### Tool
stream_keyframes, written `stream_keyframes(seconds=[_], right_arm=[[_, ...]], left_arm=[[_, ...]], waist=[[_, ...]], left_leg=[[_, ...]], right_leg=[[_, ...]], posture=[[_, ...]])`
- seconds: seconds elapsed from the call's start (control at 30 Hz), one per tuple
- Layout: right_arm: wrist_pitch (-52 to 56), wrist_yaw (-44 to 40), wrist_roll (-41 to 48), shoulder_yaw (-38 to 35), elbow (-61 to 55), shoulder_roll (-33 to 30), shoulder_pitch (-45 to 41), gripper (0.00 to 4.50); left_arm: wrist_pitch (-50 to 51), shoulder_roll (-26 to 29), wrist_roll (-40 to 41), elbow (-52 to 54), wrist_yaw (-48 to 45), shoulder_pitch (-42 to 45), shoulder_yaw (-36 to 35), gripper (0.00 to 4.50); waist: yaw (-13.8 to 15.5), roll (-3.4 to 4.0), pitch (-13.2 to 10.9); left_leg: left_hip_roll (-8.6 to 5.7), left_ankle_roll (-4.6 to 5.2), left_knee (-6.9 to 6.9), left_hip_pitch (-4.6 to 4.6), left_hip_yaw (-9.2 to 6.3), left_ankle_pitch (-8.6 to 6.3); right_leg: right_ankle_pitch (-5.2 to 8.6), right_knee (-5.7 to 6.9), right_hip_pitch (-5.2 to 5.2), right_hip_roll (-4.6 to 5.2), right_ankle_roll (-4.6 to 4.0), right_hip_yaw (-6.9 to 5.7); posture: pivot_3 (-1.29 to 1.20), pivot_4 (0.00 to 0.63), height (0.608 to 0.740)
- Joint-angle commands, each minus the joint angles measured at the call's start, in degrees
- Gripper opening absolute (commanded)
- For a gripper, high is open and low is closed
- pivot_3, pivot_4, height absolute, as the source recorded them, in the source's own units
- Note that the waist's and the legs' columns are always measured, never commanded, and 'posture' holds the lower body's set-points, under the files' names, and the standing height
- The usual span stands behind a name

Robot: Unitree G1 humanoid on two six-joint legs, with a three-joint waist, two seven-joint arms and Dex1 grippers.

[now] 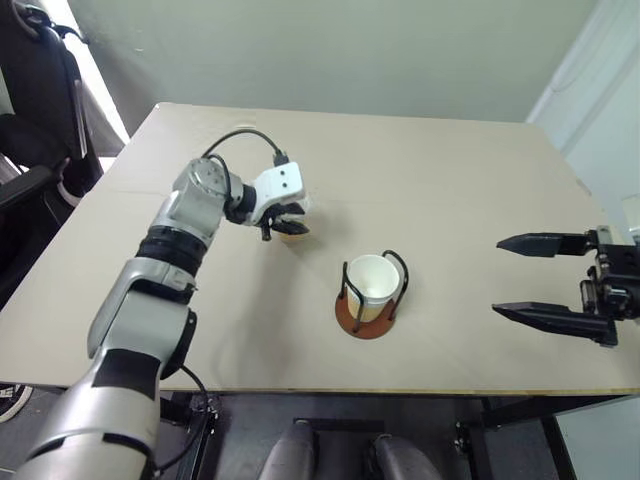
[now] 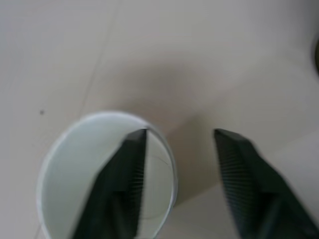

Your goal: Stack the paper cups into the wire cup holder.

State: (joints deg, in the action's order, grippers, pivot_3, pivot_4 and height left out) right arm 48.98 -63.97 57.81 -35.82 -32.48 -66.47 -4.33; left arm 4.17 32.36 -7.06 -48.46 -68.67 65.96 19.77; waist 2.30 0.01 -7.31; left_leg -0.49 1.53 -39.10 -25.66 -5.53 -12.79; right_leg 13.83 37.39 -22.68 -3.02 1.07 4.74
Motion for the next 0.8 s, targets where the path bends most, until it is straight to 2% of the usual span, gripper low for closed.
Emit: stream_keyframes(seconds=[0.03,0.07,0.1,0.3,0.43,0.53,0.63,0.8], right_arm=[[0.5,0.3,1.1,-4.0,-1.6,-0.5,0.6,4.50],[0.5,0.3,1.2,-4.2,-1.6,-0.4,0.7,4.50],[0.5,0.2,1.2,-4.5,-1.7,-0.4,0.9,4.50],[0.2,0.3,0.9,-4.1,-1.2,-0.4,0.9,4.50],[0.4,-0.9,2.1,-4.0,-0.5,-0.6,0.5,4.50],[0.0,-1.9,2.3,-3.5,-0.6,-0.4,0.9,4.50],[-0.6,-1.8,1.7,-2.7,-0.3,-0.2,0.7,4.50],[-0.9,-1.5,1.4,-3.0,-0.4,0.2,1.2,4.50]], left_arm=[[-1.1,0.0,-1.1,0.7,0.9,0.9,-1.0,0.48],[-1.0,-0.1,-1.2,0.8,0.7,0.9,-1.2,0.11],[-0.9,-0.1,-1.1,1.0,0.5,0.9,-1.4,0.02],[-1.1,0.1,-0.4,1.3,-0.1,2.4,-2.8,0.02],[5.6,-0.1,9.3,10.8,-10.8,5.4,-7.6,0.02],[12.0,0.6,20.2,23.4,-21.7,4.7,-9.3,0.02],[17.1,3.2,31.6,33.9,-23.8,3.7,-6.3,0.02],[16.2,3.7,36.3,37.2,-23.8,5.1,-0.9,0.02]], waist=[[0.0,0.00,0.0],[0.0,0.01,0.0],[0.0,0.01,0.0],[0.0,0.01,0.0],[0.0,0.00,0.0],[0.1,0.01,0.0],[-0.1,0.04,0.0],[-0.1,0.10,0.0]], left_leg=[[0.00,0.02,0.00,-0.03,0.00,0.01],[0.00,0.03,0.00,-0.04,0.00,0.02],[-0.01,0.05,-0.01,-0.02,0.01,0.01],[0.00,0.09,-0.01,0.00,0.04,0.01],[-0.01,0.16,-0.01,-0.10,0.04,0.06],[-0.04,0.22,-0.03,-0.40,0.05,0.14],[-0.07,0.23,-0.04,-0.30,0.20,0.18],[-0.01,0.30,0.02,-0.14,0.25,0.21]], right_leg=[[-0.01,0.00,-0.01,0.00,0.01,0.00],[-0.02,0.00,-0.01,0.01,0.02,0.00],[-0.02,0.00,0.02,0.02,0.02,0.00],[-0.11,-0.02,0.02,0.03,0.03,0.00],[-0.15,-0.03,-0.03,0.03,0.04,0.00],[-0.25,-0.15,-0.22,0.05,0.09,0.00],[-0.26,-0.26,-0.14,0.13,0.09,0.05],[-0.26,-0.21,-0.06,0.15,0.09,0.07]], posture=[[0.00,0.150,0.740],[0.00,0.150,0.740],[0.00,0.150,0.740],[0.00,0.150,0.740],[0.00,0.150,0.740],[0.00,0.150,0.740],[0.00,0.150,0.740],[0.00,0.150,0.740]])
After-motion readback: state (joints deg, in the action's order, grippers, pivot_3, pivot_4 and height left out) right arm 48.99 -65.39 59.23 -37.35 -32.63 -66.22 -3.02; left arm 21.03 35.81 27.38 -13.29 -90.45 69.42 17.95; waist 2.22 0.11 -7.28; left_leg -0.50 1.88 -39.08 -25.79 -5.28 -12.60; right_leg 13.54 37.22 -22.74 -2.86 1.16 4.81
